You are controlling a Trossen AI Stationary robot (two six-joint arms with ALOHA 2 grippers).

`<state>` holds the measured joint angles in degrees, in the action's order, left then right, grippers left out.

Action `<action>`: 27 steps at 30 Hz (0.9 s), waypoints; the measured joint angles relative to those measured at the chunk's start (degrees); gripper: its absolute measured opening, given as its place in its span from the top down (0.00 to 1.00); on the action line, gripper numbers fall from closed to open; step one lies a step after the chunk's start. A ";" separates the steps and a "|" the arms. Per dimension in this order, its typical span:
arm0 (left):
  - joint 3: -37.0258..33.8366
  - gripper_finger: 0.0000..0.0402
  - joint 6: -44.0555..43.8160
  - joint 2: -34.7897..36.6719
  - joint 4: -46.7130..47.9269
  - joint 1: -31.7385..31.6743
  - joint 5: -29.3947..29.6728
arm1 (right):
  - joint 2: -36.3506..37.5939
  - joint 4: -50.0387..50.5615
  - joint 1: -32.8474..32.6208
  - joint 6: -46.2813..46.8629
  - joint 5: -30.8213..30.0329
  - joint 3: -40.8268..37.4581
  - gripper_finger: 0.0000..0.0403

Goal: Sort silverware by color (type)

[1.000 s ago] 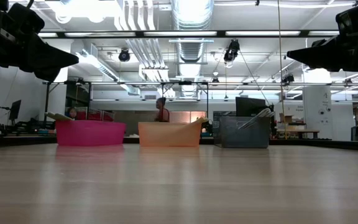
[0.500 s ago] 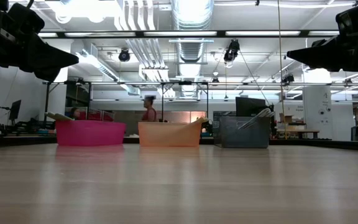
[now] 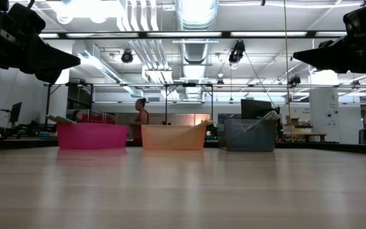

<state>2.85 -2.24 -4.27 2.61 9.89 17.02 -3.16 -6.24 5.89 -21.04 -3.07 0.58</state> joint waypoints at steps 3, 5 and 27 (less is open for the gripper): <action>0.00 1.00 0.00 0.00 0.00 0.00 0.00 | 0.00 -0.01 0.00 0.00 0.00 0.00 0.78; 0.00 1.00 0.00 0.00 0.00 -0.02 0.00 | 0.00 -0.01 0.02 0.00 0.00 0.00 0.79; 0.00 1.00 0.00 0.00 0.01 0.00 0.00 | 0.00 -0.01 0.02 0.00 0.00 0.00 0.79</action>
<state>2.85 -2.24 -4.27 2.62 9.88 17.02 -3.16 -6.25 5.91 -21.04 -3.07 0.58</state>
